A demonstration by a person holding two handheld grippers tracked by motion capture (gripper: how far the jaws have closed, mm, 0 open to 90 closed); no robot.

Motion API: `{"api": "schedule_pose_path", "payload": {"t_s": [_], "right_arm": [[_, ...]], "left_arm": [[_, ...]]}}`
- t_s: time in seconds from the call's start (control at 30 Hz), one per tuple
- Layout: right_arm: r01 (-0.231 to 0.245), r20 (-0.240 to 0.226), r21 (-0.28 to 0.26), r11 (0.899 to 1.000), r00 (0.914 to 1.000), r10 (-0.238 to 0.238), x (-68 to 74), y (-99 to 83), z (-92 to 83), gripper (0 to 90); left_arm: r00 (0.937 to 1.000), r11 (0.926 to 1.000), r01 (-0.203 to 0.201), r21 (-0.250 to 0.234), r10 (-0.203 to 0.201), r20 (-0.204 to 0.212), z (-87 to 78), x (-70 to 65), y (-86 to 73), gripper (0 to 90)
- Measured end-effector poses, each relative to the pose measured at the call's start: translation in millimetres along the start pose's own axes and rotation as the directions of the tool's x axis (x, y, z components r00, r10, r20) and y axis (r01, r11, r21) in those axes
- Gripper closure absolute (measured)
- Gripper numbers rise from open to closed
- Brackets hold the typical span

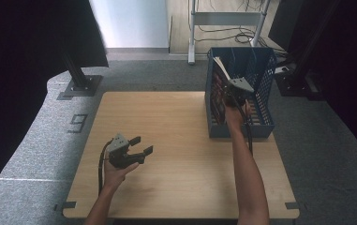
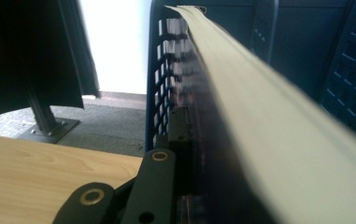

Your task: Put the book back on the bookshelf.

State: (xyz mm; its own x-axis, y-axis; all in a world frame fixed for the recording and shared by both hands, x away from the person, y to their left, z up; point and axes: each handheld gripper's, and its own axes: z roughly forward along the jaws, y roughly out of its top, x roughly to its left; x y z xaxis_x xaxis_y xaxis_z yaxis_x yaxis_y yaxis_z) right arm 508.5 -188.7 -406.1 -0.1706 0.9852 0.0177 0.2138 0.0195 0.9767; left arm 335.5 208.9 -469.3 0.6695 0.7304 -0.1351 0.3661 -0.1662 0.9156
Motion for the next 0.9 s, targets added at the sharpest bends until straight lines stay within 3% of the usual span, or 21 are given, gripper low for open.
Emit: {"api": "schedule_pose_path", "payload": {"t_s": [0.57, 0.7, 0.9], "right_arm": [[-0.038, 0.06, -0.034, 0.999, 0.9974, 0.039, 2.4, 3.2, 25.9, 81.9], [-0.05, 0.059, -0.036, 0.998, 0.9969, 0.052, 1.3, 4.1, 29.8, 81.8], [-0.021, 0.034, -0.042, 0.999, 0.9992, 0.023, 7.7, 3.1, 32.4, 81.3]], "left_arm": [[0.9997, 0.9996, 0.018, -0.024, -0.018, -0.015, -8.0, 7.3, 2.0, 29.1], [0.9997, 0.9995, 0.019, -0.026, -0.02, -0.016, -8.4, 8.2, 2.0, 29.0], [0.9996, 0.9995, 0.021, -0.023, -0.021, -0.017, -7.5, 8.6, 1.5, 29.1]]}}
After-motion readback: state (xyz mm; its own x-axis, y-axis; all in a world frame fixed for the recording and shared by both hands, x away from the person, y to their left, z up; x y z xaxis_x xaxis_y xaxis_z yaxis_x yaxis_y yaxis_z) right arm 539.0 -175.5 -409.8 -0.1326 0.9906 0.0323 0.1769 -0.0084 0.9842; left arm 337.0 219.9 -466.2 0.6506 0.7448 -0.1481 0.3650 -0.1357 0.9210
